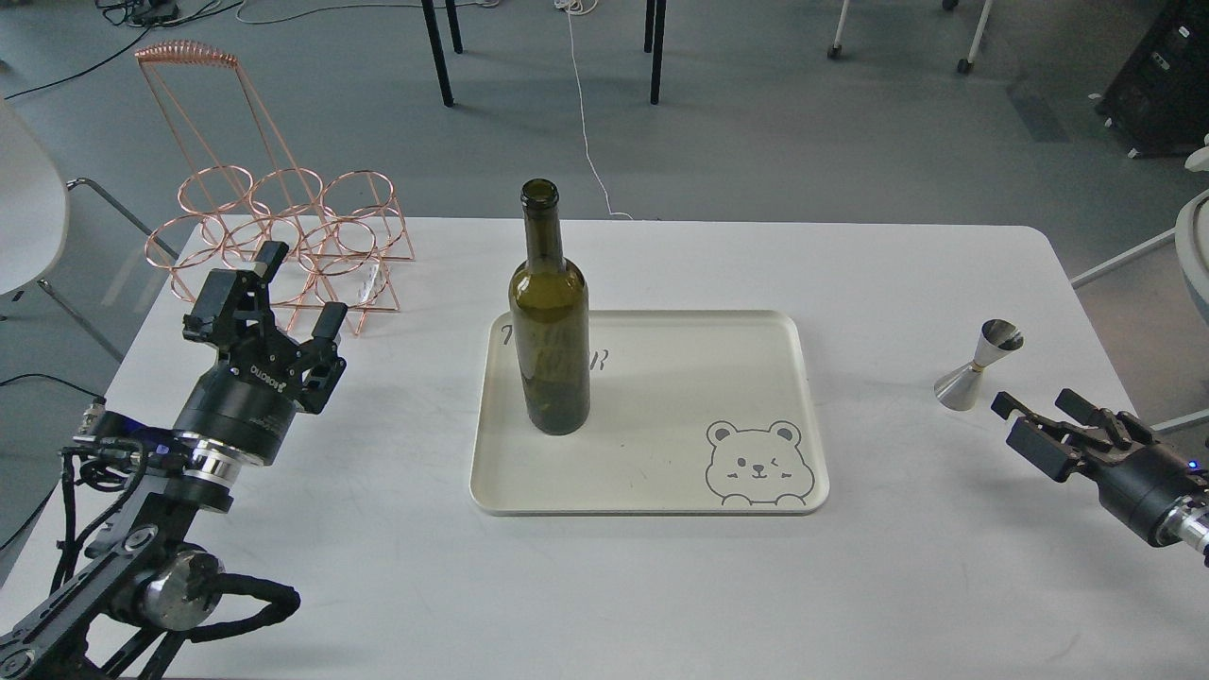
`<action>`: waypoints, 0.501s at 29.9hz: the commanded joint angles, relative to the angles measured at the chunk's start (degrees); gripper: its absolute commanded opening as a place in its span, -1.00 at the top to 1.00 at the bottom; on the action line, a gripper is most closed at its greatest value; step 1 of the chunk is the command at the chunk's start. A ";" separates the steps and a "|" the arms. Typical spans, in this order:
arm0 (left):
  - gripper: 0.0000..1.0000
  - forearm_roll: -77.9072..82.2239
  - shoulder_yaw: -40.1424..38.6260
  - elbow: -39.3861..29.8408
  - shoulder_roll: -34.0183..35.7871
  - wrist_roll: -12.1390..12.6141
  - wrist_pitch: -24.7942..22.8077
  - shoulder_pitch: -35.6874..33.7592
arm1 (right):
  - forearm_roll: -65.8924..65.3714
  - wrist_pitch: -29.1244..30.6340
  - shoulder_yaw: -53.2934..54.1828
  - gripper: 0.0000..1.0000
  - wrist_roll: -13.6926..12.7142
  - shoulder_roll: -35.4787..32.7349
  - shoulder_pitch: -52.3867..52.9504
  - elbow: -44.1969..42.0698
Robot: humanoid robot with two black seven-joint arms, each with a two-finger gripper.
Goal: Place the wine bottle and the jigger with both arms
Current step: 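Hold the jigger in the right gripper beside the table edge, then reach the left gripper to the wine bottle neck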
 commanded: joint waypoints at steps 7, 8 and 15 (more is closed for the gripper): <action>-0.97 0.09 -0.18 -0.04 4.18 -1.12 -0.29 -1.67 | 22.92 0.01 2.00 -0.91 0.00 -6.09 2.57 27.66; -0.97 0.18 -0.09 -0.04 5.06 -1.89 -0.64 -2.37 | 27.14 0.01 1.92 -0.91 0.00 -5.30 4.14 28.72; -0.97 8.24 0.44 -1.70 10.16 -1.89 -0.73 -4.48 | 49.12 0.01 2.53 -0.93 0.00 1.82 9.96 28.56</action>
